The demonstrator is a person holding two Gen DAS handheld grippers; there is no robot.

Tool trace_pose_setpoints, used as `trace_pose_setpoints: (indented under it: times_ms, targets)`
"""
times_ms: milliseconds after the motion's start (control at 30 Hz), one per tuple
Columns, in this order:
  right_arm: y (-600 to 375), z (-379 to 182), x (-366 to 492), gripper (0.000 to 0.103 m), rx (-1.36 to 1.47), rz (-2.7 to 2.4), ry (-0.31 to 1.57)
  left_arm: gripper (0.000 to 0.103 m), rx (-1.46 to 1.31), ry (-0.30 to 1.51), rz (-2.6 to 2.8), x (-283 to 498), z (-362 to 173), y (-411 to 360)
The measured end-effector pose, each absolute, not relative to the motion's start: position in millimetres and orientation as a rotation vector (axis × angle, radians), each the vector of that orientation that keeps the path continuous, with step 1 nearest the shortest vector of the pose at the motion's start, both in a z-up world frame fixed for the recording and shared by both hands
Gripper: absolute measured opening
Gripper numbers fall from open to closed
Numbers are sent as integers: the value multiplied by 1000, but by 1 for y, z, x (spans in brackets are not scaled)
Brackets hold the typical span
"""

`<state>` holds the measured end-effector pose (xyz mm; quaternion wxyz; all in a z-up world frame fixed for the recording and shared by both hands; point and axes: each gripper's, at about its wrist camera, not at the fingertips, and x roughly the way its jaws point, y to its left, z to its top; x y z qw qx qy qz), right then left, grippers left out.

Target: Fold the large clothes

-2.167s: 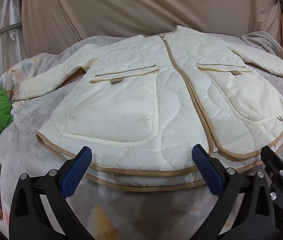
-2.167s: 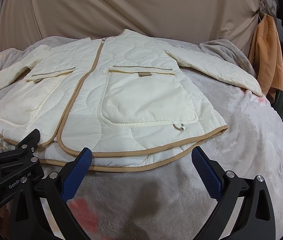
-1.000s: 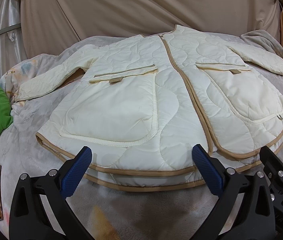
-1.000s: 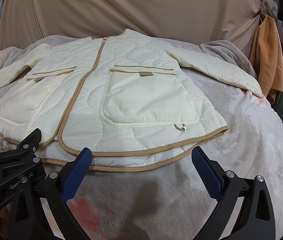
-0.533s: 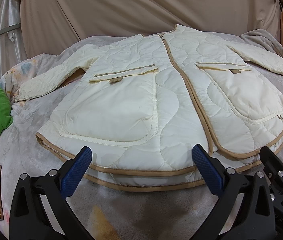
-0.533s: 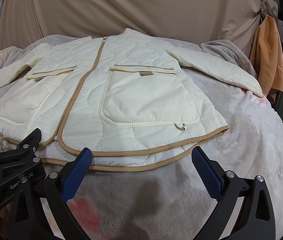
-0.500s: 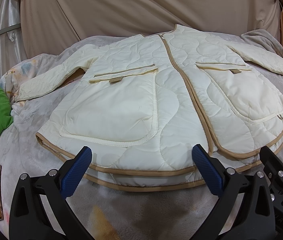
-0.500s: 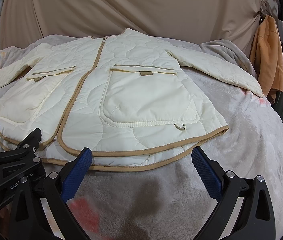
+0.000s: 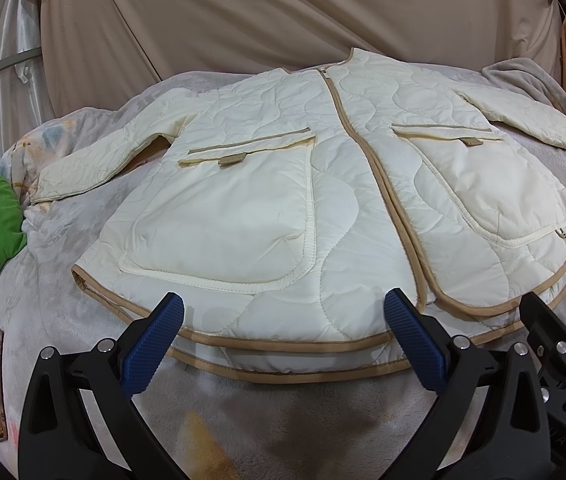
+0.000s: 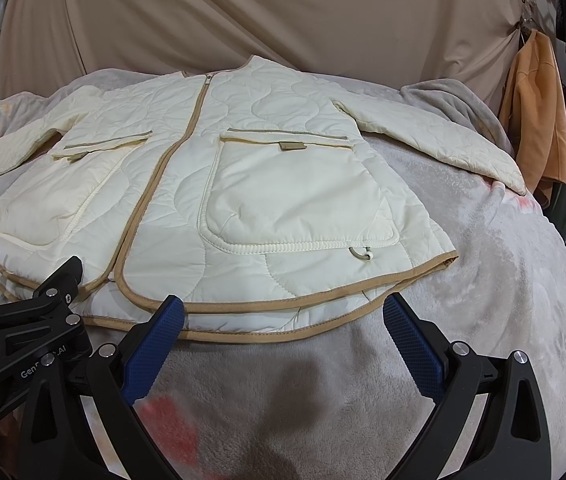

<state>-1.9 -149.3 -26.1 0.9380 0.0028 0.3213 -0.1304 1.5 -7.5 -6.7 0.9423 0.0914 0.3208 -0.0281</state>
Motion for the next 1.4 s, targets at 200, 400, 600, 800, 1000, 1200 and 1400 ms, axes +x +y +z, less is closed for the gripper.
trace_pose_setpoints:
  times_ms: [200, 400, 600, 800, 1000, 1200, 1400]
  targets:
    - [-152, -26, 0, 98, 28, -241, 672, 98, 165, 657, -72, 3, -5, -5]
    - [-226, 0, 10, 98, 178, -247, 685, 98, 95, 636, -32, 14, 18, 31]
    - [-362, 23, 50, 98, 342, -372, 666, 98, 101, 576, 4, 38, 51, 66]
    - [-505, 9, 99, 98, 581, -508, 642, 98, 142, 572, 95, 74, 62, 78]
    - [-593, -18, 131, 98, 784, -594, 599, 98, 110, 615, 145, 105, 58, 85]
    - [-618, -24, 164, 87, 820, -611, 571, 98, 106, 667, 156, 128, 44, 84]
    - [-608, 5, 199, 15, 679, -670, 565, 98, 116, 709, 164, 141, 28, 84]
